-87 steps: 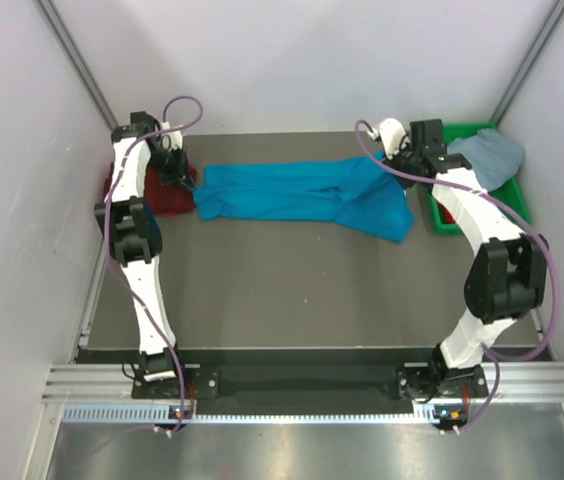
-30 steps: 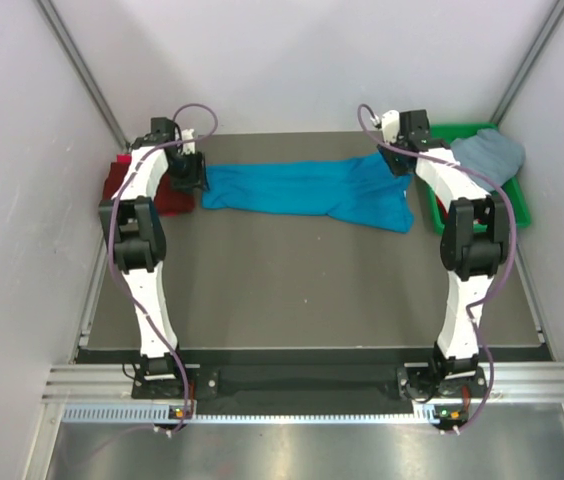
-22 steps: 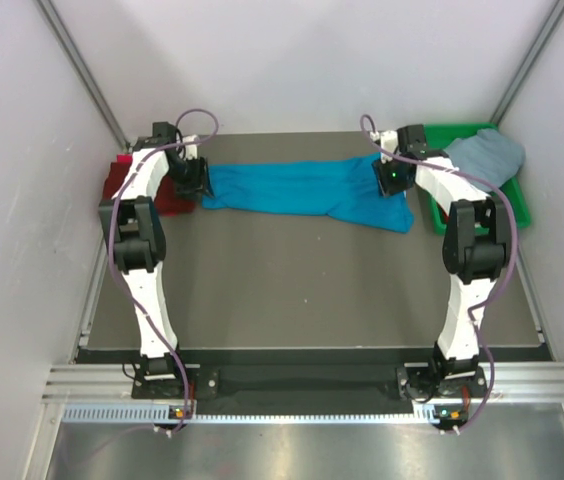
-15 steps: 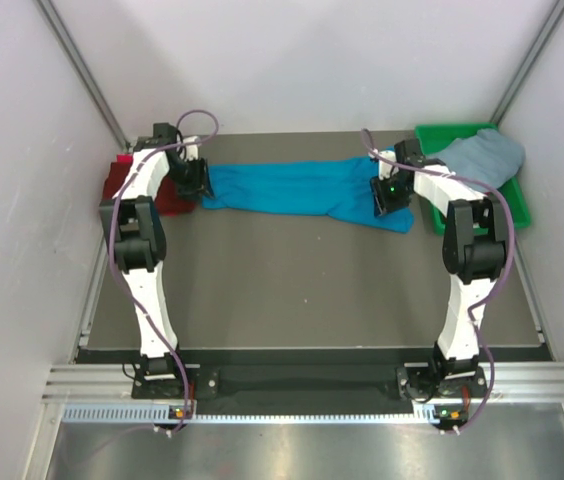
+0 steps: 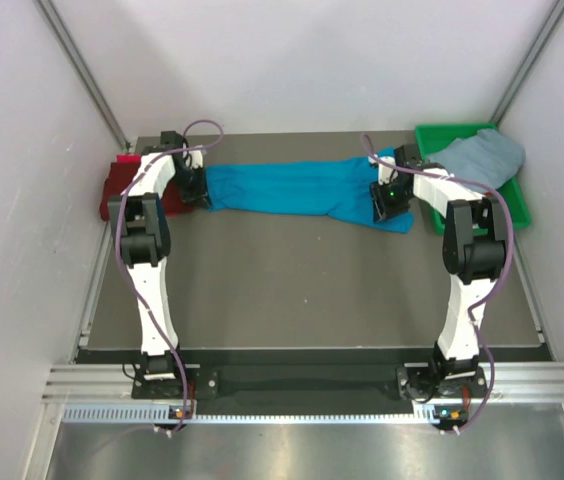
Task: Fold and stack the t-shirts
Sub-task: Fold the tshirt
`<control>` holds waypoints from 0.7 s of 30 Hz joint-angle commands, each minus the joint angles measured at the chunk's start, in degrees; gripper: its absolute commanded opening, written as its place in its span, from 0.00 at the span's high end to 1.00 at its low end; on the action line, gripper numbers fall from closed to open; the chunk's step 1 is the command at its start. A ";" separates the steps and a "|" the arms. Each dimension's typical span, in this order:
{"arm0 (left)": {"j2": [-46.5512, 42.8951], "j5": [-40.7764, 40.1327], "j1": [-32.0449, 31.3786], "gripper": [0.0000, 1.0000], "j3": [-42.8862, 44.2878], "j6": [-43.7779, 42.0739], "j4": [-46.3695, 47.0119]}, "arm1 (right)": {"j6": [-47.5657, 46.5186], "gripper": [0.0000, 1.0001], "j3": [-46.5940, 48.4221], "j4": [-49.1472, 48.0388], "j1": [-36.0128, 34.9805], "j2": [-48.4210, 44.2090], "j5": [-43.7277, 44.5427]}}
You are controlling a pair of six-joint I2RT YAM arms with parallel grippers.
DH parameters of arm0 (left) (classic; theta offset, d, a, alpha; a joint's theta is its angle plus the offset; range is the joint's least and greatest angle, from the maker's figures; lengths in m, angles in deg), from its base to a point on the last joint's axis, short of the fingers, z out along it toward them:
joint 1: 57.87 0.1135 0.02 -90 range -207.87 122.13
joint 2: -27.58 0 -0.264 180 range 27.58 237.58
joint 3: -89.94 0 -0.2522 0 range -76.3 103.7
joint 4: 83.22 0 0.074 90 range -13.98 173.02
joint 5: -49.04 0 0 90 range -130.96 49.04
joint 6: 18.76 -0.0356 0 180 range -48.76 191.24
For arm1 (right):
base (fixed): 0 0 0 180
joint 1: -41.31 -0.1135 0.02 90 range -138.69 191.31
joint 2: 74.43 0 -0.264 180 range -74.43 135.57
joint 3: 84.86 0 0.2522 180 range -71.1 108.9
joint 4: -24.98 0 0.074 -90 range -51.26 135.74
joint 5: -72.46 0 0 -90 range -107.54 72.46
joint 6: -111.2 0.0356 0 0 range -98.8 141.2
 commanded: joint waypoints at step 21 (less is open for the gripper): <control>0.97 -3.23 0.75 1.00 12.68 -11.67 -14.76 | -3.23 0.66 -2.43 -2.61 1.37 1.49 11.90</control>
